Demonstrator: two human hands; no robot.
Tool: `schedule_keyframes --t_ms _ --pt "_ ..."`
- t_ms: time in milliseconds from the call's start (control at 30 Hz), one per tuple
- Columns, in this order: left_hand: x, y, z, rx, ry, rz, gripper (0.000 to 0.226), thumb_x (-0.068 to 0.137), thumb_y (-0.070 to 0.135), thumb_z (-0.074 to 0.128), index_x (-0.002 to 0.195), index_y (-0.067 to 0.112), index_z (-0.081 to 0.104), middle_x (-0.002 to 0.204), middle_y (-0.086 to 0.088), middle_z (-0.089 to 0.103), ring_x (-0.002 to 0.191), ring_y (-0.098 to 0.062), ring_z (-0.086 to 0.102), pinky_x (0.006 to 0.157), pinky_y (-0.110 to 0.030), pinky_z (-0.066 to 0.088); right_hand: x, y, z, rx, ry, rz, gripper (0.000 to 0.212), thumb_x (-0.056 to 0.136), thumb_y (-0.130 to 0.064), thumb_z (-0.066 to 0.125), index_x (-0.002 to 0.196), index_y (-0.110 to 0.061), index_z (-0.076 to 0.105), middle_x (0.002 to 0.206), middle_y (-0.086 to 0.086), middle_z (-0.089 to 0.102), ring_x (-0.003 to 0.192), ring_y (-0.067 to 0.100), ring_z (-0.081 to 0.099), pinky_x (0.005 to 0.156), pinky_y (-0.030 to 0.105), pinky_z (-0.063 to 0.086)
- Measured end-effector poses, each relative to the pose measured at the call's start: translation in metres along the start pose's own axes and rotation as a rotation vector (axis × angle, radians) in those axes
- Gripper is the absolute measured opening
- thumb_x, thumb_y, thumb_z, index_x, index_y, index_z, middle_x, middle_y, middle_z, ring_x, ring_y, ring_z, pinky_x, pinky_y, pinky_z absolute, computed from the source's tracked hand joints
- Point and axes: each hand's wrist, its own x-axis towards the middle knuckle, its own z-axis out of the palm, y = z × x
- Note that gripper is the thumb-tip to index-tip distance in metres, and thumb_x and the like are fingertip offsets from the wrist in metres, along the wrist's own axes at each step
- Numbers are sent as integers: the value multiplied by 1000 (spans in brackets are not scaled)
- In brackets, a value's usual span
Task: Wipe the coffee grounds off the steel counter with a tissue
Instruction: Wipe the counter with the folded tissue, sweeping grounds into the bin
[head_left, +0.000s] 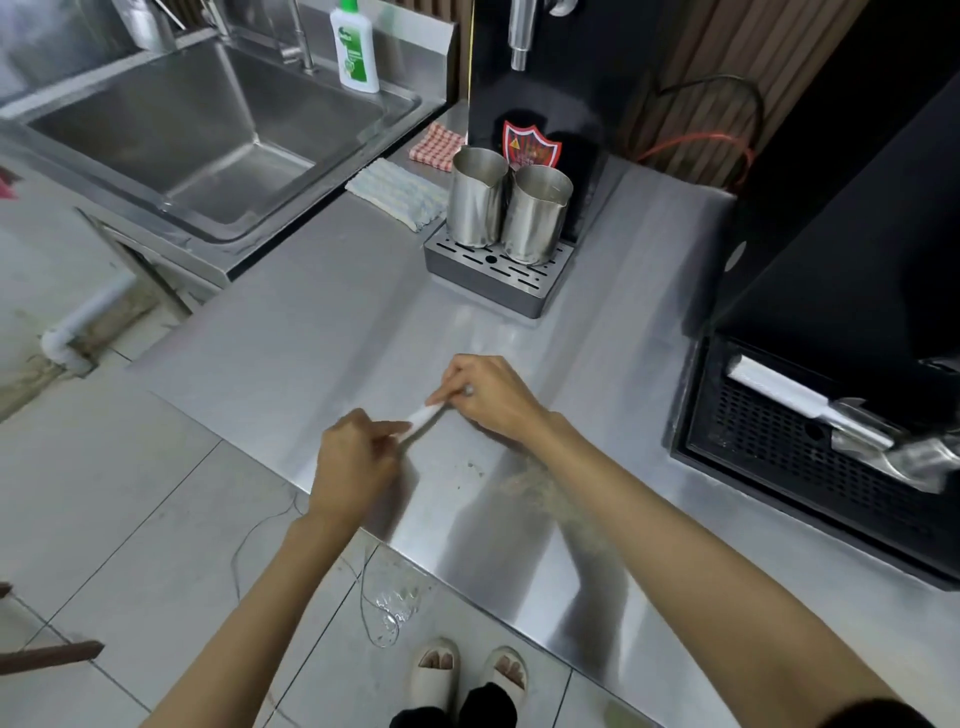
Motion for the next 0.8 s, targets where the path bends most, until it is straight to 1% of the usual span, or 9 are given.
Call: schedule_keyframes --t_ms 133,233,367,433,467,567,633,700,800 --pt "-13 -13 3 -32 24 -31 25 83 0 56 99 9 72 62 7 36 66 -22 46 64 -25 33 7 -14 17 -8 -8 -40 29 78 3 57 86 -16 77 91 2 69 80 20 63 79 18 39" --pt "-25 -5 14 -60 8 -63 23 86 3 56 102 9 71 72 -1 43 74 -29 54 66 -20 32 2 -9 11 -61 -71 -82 30 79 2 56 85 -17 77 93 1 68 77 19 63 84 21 41" --pt "-49 16 33 -105 -44 -57 29 87 1 51 109 11 68 82 -4 46 83 -27 57 65 -13 29 -18 11 -4 -70 -141 -96 33 78 4 56 86 -20 77 92 -4 68 71 5 54 75 7 39" --pt "-60 30 44 -108 -60 -45 30 87 2 49 110 11 67 85 -8 49 87 -28 58 69 -16 35 -32 21 -10 -72 -148 -96 34 76 6 56 84 -18 78 89 -5 69 68 1 54 68 -1 36" --pt "-66 38 49 -103 -69 -33 30 88 3 49 111 12 66 88 -12 52 87 -29 59 72 -22 41 -40 26 -14 -72 -150 -95 33 76 7 56 83 -17 78 88 -4 69 67 -1 54 66 -2 35" --pt "-82 58 64 -101 -110 25 32 89 5 47 114 13 64 91 -15 55 81 -31 59 72 -31 47 -65 44 -24 -60 -149 -85 31 75 8 56 80 -13 78 86 -4 69 68 -2 55 70 2 36" --pt "-89 67 72 -113 -143 54 34 88 4 46 116 14 63 91 -15 55 80 -30 59 71 -32 49 -77 52 -30 -61 -161 -78 30 76 6 58 81 -16 78 87 -5 68 73 4 61 76 12 42" --pt "-89 72 75 -138 -167 41 34 88 4 46 116 15 63 94 -14 57 83 -29 60 74 -30 48 -80 55 -36 -85 -189 -74 31 77 4 58 82 -19 78 88 -5 68 77 9 63 81 17 44" --pt "-75 71 67 -171 -131 -20 32 88 4 48 113 13 65 95 -16 60 85 -30 61 75 -25 43 -62 44 -43 -65 -191 -58 35 74 8 54 81 -17 78 89 -3 67 75 8 60 74 15 44"
